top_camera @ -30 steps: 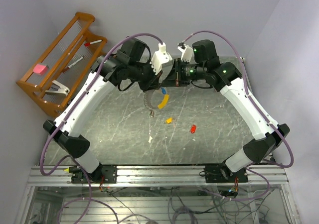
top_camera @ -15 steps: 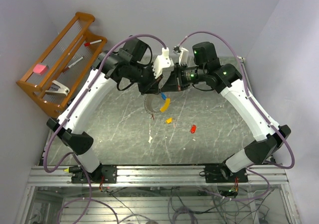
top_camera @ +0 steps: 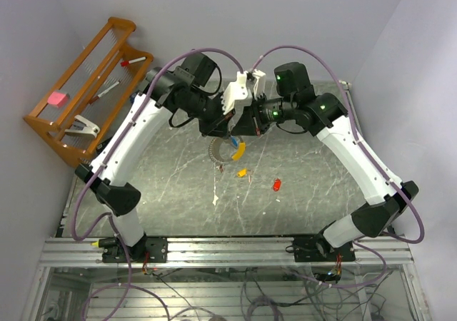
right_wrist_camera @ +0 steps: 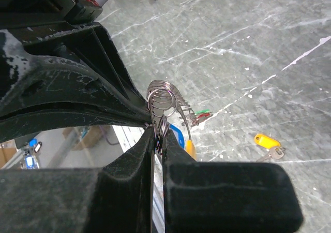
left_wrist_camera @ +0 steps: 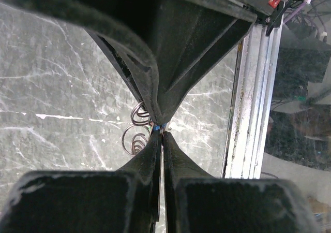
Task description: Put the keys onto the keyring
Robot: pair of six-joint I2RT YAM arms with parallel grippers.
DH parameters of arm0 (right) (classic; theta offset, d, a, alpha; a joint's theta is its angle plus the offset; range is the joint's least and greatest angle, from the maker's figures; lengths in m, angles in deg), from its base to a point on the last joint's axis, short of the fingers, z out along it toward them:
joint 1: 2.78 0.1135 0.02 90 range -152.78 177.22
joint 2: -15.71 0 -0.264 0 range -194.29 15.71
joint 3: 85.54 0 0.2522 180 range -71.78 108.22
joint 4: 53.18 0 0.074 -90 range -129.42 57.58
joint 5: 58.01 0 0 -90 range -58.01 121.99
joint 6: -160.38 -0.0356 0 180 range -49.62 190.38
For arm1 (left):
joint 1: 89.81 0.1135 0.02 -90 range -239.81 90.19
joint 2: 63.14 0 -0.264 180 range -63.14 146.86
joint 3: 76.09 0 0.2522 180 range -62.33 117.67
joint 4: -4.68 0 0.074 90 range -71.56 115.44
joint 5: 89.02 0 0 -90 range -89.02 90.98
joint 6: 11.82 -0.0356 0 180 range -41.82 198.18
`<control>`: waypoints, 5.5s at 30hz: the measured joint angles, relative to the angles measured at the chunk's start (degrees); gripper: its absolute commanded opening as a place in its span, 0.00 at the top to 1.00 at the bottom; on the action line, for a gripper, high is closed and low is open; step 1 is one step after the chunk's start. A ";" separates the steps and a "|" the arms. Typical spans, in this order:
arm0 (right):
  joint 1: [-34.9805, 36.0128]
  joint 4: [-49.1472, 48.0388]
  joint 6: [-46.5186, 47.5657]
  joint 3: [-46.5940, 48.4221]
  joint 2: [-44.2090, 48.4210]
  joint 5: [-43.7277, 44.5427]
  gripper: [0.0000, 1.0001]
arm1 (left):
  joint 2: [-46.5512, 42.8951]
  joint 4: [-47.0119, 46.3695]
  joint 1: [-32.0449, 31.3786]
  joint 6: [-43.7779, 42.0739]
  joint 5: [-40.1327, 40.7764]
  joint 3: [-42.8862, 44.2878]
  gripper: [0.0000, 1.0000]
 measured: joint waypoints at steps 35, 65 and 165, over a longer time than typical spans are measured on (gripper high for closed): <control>0.83 11.74 1.25 3.80 -0.90 9.25 1.00 | -2.19 -3.82 0.42 -0.26 4.15 -8.33 0.24; 0.61 19.10 0.68 5.35 -3.45 2.14 1.00 | 0.44 1.20 5.29 -11.28 -14.86 -11.96 0.18; -9.09 0.09 -30.23 -6.27 3.04 6.84 0.74 | -2.32 -39.17 8.57 28.20 -20.57 -28.61 0.93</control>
